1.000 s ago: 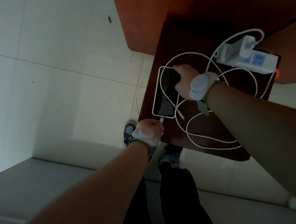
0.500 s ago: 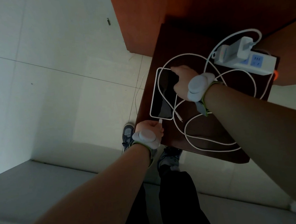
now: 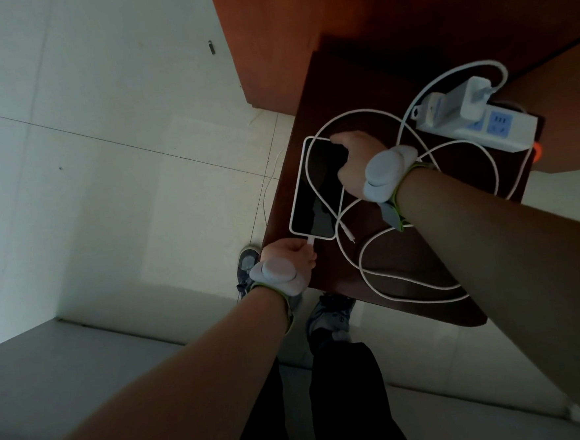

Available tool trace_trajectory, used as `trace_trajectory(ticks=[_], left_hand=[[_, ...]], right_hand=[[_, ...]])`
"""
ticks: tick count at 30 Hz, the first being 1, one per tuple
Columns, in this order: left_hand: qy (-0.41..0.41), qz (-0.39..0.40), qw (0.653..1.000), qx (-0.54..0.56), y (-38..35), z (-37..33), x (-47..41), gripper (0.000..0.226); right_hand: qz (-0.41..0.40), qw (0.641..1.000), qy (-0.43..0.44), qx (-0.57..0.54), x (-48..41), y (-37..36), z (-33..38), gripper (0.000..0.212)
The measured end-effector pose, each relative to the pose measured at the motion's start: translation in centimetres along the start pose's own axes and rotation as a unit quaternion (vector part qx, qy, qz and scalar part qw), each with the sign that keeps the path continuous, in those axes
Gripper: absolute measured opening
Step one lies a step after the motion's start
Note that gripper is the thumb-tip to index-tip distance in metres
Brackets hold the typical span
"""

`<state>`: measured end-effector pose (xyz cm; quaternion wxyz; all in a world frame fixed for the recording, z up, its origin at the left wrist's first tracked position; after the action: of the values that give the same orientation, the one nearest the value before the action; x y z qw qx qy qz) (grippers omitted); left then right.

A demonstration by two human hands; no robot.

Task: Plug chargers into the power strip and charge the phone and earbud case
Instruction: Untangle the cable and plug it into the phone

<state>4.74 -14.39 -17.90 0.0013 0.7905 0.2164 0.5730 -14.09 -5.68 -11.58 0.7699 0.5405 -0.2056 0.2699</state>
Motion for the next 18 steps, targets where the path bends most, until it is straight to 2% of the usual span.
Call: trace_trajectory(ticks=[7, 12, 18], left_hand=[[-0.003, -0.015, 1.000, -0.014, 0.2, -0.6, -0.1, 0.032], [-0.041, -0.026, 0.998, -0.045, 0.8, -1.1, 0.2, 0.031], [-0.037, -0.024, 0.999, -0.030, 0.9, -1.5, 1.0, 0.034]], right_hand=[[-0.011, 0.999, -0.007, -0.032, 0.1, 0.2, 0.4, 0.066], [-0.033, 0.998, -0.005, -0.052, 0.3, 0.0, 0.3, 0.064], [0.033, 0.998, 0.007, -0.056, 0.0, -0.2, 0.2, 0.072]])
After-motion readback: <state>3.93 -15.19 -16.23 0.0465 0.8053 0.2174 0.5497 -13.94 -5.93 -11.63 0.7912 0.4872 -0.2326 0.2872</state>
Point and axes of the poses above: each hand's wrist, its own x-axis away from the middle knuckle, its own y-axis out of the back of the hand, z = x × y, the point moved 6 cm from there along -x, towards the middle knuckle, and after that the axes turned 10 degrees about -z, right-handed, at the moved point
